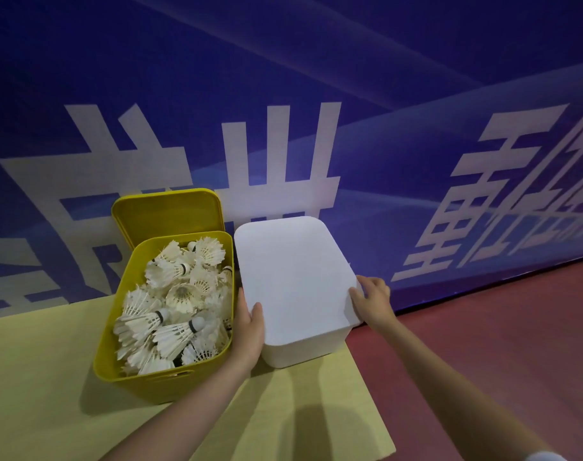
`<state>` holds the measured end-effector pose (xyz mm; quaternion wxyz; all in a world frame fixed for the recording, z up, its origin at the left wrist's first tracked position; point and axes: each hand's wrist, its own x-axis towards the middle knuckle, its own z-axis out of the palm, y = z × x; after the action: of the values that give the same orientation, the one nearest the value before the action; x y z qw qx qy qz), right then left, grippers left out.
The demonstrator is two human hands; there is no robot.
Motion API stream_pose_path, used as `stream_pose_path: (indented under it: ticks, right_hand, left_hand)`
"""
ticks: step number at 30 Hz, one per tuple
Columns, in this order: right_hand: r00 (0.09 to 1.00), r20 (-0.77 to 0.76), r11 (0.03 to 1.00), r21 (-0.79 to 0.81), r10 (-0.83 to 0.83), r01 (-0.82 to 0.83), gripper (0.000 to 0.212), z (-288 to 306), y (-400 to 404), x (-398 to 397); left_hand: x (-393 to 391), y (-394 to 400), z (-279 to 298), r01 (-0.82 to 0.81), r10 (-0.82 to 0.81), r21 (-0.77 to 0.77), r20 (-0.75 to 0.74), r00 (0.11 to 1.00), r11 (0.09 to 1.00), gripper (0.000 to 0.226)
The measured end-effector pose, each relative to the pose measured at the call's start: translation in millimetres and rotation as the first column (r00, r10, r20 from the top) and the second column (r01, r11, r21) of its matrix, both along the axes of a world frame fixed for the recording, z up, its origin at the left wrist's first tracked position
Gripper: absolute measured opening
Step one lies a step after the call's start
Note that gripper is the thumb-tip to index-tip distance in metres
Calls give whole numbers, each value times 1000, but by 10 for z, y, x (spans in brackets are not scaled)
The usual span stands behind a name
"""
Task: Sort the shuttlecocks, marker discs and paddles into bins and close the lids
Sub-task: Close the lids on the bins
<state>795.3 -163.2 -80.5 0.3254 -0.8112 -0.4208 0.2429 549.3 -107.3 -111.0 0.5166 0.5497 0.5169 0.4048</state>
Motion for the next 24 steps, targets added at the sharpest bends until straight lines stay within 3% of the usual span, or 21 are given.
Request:
stream_pose_path:
  ticks: [3, 9, 16, 19, 24]
  right_hand:
    - [995, -95, 997, 83, 12, -4, 49, -148, 19, -22]
    - [999, -23, 982, 186, 25, -20, 34, -209, 110, -14]
    - [986, 125, 990, 77, 110, -120, 39, -241, 174, 51]
    - [960, 191, 978, 5, 203, -208, 48, -132, 338, 113]
    - [902, 318, 955, -63, 293, -289, 57, 5, 938, 161]
  left_hand:
    - [62, 39, -130, -40, 40, -1, -52, 998, 999, 51]
    - [123, 208, -165, -16, 25, 48, -178, 984, 999, 54]
    - [163, 362, 105, 11, 2, 43, -284, 959, 999, 69]
    - [294, 818, 270, 45, -13, 55, -477, 879, 997, 65]
    - [492, 1362, 328, 130, -36, 61, -772, 635, 990, 59]
